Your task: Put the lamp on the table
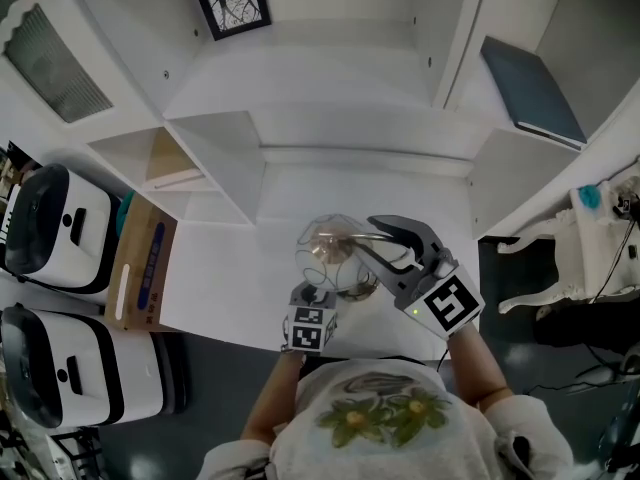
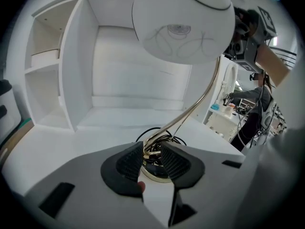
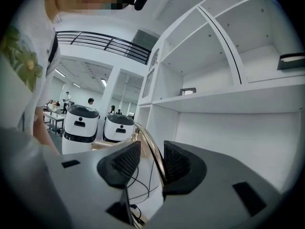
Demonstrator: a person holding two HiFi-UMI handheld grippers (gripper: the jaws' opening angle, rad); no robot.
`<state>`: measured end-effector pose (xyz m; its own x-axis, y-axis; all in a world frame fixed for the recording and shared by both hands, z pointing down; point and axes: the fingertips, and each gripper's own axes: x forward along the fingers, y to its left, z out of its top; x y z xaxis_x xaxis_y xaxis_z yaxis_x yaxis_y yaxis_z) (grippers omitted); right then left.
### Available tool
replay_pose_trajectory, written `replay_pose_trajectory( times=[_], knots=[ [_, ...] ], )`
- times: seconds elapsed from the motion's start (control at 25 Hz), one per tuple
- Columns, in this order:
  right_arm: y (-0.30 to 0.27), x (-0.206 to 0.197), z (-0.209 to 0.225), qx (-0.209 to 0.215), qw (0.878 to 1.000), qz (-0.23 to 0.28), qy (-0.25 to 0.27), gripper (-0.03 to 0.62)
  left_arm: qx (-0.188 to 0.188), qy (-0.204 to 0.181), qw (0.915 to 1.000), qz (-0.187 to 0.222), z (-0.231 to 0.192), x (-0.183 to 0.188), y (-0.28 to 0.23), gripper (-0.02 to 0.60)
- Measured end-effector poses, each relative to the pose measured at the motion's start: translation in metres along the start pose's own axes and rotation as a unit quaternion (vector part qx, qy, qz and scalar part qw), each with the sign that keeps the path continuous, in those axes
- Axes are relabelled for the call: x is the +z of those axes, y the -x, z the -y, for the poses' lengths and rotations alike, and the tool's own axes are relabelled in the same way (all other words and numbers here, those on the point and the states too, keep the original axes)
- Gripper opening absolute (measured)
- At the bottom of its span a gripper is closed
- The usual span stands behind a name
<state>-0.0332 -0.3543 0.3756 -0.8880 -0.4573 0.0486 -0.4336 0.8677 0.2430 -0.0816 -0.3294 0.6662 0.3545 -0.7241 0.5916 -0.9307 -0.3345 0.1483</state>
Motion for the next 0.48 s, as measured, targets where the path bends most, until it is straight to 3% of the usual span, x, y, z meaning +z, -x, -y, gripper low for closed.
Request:
replay_pose_trajectory(
  times=[0.36,0.48],
  knots=[
    [0.018,0.009,0.006,-0.04,0.997,0.045,-0.05,0.144,-0.005,0.004,0.9997,0.023,0.01,0.008,0.027,0.109],
    [0.027,0.003,0.004,-0.043,0.997,0.036,-0.049,0.144,-0.014,0.003,0.9994,0.032,0.018,0.012,0.035,0.109]
  ],
)
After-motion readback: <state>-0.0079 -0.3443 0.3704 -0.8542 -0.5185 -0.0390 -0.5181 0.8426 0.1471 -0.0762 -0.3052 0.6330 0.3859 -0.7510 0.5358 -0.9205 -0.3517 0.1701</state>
